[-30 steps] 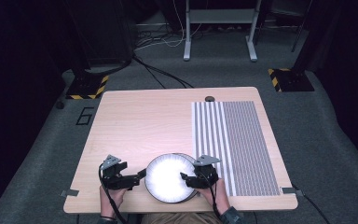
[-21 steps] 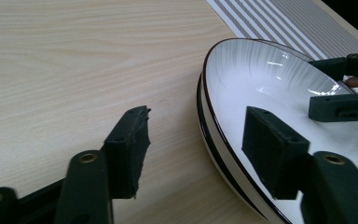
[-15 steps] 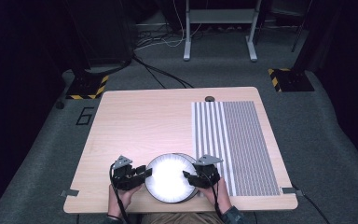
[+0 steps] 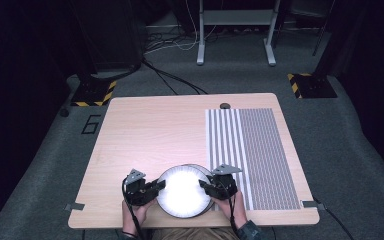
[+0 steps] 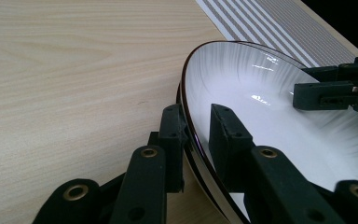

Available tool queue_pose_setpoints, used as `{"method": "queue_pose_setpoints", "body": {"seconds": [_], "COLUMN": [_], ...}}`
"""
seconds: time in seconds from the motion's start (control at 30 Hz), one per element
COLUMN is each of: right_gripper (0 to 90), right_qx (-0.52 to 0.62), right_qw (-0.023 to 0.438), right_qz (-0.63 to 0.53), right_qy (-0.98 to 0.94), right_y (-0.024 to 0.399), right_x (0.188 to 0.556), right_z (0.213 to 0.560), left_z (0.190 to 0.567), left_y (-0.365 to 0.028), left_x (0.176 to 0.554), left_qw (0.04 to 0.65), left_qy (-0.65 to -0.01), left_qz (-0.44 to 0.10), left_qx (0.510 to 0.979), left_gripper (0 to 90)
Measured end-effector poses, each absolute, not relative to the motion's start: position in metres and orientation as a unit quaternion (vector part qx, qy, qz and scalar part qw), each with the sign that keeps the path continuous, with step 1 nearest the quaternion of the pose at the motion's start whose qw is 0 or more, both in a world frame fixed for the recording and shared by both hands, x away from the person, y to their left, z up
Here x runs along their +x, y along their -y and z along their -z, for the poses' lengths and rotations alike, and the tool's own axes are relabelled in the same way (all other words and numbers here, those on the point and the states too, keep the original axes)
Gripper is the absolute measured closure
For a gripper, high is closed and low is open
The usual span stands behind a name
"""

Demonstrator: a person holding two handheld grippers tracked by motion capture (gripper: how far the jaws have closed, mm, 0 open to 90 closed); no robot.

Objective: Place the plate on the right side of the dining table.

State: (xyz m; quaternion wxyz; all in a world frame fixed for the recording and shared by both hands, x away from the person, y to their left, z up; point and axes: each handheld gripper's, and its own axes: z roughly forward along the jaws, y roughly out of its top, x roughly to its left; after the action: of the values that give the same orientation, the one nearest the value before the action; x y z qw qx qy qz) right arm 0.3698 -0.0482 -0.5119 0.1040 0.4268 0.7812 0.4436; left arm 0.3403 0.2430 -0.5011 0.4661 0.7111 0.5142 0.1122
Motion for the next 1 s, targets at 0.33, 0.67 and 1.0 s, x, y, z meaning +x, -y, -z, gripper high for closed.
{"method": "queue_pose_setpoints", "body": {"seconds": [0.33, 0.67, 1.0], "right_gripper": [72.2, 77.5, 80.5], "right_qx": [0.455, 0.476, 0.485], "right_qw": [0.101, 0.078, 0.086], "right_qz": [-0.452, -0.477, -0.493], "right_qy": [-0.76, -0.735, -0.717], "right_y": [0.051, 0.056, 0.061], "right_x": [0.37, 0.371, 0.368], "right_z": [0.513, 0.515, 0.506], "left_z": [0.505, 0.504, 0.498], "left_y": [-0.241, -0.239, -0.235], "left_x": [0.338, 0.337, 0.337], "left_qw": [0.477, 0.489, 0.494], "left_qy": [-0.519, -0.531, -0.527], "left_qz": [-0.116, -0.122, -0.128], "left_qx": [0.7, 0.681, 0.68], "left_gripper": [77.0, 79.0, 79.5]}}
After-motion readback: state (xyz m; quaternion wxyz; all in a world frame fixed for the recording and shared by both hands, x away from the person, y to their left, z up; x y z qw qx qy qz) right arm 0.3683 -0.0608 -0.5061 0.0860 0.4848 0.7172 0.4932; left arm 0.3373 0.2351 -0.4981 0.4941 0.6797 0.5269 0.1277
